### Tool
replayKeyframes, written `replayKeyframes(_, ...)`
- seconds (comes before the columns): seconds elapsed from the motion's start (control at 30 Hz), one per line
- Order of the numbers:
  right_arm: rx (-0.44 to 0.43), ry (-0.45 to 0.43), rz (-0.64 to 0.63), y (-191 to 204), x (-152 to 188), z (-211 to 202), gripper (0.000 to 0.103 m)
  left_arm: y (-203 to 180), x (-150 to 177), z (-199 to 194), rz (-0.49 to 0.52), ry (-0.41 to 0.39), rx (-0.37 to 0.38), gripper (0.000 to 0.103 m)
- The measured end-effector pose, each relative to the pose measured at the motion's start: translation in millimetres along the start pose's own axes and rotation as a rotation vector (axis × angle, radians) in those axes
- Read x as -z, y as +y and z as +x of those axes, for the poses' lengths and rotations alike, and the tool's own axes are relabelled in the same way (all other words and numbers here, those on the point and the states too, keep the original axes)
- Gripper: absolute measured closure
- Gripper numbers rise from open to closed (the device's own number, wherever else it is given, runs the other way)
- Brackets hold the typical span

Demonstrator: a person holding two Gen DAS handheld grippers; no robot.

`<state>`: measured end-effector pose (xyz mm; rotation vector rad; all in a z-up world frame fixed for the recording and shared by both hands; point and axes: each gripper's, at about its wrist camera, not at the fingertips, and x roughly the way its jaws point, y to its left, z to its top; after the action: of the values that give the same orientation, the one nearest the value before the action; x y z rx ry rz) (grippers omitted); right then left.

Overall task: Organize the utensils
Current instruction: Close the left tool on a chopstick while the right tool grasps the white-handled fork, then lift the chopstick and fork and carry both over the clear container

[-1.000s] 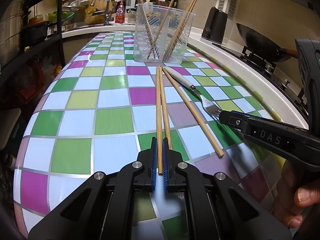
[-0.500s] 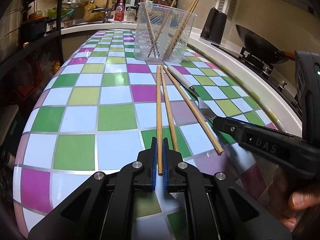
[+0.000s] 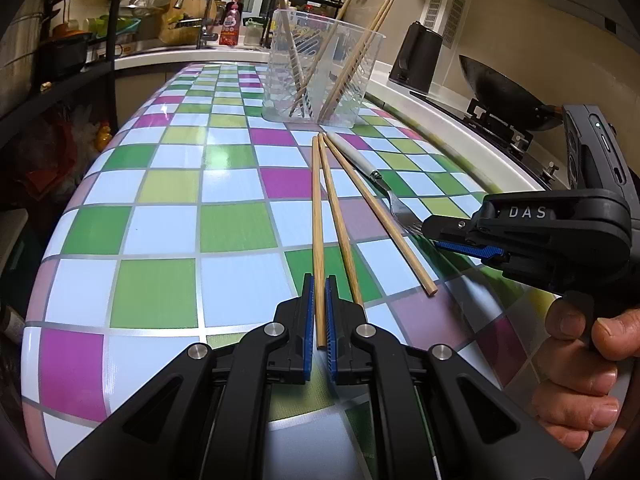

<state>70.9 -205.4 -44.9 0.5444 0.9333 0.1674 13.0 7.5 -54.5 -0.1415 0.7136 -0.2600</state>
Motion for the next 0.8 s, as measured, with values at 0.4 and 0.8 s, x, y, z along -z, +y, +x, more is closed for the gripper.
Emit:
replayKeyframes(0.4, 0.186, -0.197, -0.252, 20, 21, -13, 0.09, -2, 0, -2, -0.017, -0.024, -0.074, 0.098)
replayKeyframes(0.8, 0.324, -0.271, -0.564, 32, 43, -11, 0.099, -3, 1, -2, -0.005, -0.044, -0.14, 0.097)
